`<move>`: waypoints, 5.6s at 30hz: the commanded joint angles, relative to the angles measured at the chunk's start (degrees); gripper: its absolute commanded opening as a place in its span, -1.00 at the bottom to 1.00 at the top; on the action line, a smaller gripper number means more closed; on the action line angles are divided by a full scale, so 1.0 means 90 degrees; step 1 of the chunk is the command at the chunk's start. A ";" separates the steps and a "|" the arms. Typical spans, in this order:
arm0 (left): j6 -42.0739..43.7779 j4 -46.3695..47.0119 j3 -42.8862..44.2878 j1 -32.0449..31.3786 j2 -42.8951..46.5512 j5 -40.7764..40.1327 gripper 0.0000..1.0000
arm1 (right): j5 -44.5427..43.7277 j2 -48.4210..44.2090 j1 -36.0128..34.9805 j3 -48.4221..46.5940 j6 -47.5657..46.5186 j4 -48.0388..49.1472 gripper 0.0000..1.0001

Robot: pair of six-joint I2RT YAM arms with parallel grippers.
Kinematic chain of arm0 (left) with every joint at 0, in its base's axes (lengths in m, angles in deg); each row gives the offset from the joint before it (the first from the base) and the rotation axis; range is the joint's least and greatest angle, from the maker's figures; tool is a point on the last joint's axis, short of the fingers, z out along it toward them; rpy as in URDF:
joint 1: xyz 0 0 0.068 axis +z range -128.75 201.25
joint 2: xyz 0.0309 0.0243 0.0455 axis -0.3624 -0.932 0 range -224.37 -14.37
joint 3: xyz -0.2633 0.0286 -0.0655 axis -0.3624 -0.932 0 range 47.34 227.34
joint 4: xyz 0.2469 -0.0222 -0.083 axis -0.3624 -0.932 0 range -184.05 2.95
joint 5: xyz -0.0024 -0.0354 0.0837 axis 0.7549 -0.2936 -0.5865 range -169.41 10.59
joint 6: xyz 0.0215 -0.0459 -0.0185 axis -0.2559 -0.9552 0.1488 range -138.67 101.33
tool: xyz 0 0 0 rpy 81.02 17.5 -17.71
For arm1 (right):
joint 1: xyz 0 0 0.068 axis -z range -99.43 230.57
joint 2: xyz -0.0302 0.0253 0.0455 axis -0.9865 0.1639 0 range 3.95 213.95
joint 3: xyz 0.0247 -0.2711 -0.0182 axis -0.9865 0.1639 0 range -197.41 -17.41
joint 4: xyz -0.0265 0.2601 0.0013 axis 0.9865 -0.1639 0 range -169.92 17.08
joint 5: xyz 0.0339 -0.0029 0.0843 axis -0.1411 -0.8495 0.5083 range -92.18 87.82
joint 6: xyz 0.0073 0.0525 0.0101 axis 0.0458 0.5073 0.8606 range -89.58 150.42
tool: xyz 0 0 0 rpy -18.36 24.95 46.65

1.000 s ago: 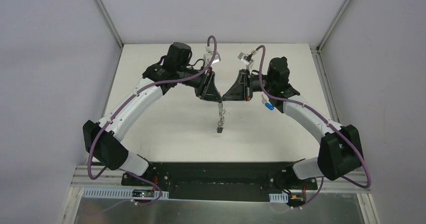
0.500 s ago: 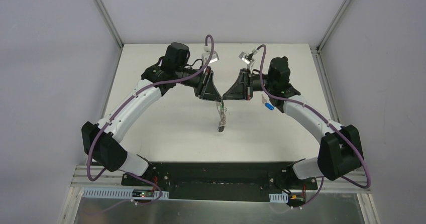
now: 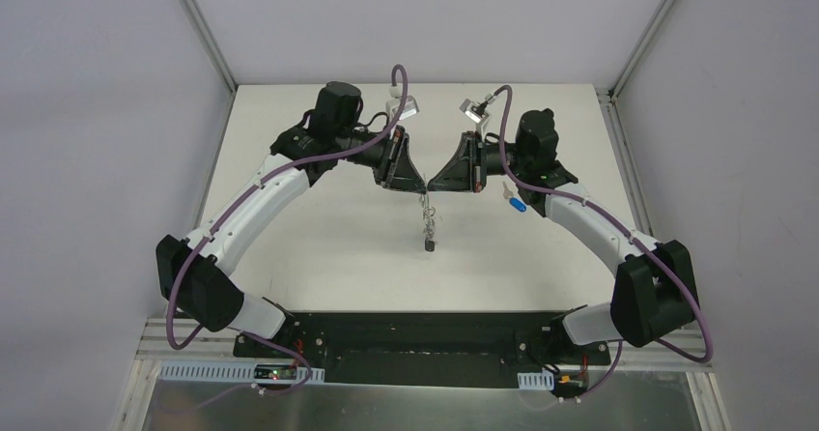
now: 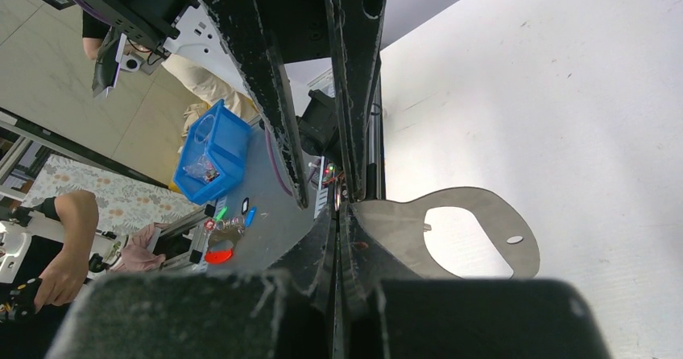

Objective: Put the keys on the keyring
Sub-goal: Adjust the key on the keyring.

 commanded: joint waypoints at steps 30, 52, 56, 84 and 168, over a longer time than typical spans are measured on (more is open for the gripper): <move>-0.0468 0.0628 -0.0081 0.0062 -0.0121 0.0392 -1.00 | -0.0040 -0.0215 0.0037 -0.0170 0.0080 0.0408 -1.00; 0.3703 -0.5564 0.3817 -0.0582 -0.1570 -0.1444 -1.00 | -0.0084 -0.0801 0.0096 -0.1073 -0.3517 -0.3494 -0.14; 0.3515 -0.5389 0.3888 -0.0784 -0.1597 -0.1411 -1.00 | -0.0078 -0.0798 0.0041 -0.1031 -0.3230 -0.3178 -0.19; 0.2520 -0.4602 0.3578 -0.0876 -0.1717 -0.0707 -1.00 | 0.0094 -0.0680 -0.0120 -0.0190 -0.1093 -0.0666 -0.35; 0.2396 -0.4763 0.3615 -0.0427 -0.1470 -0.1250 -1.00 | 0.0191 -0.0538 0.0406 0.0229 0.1184 0.2029 -0.10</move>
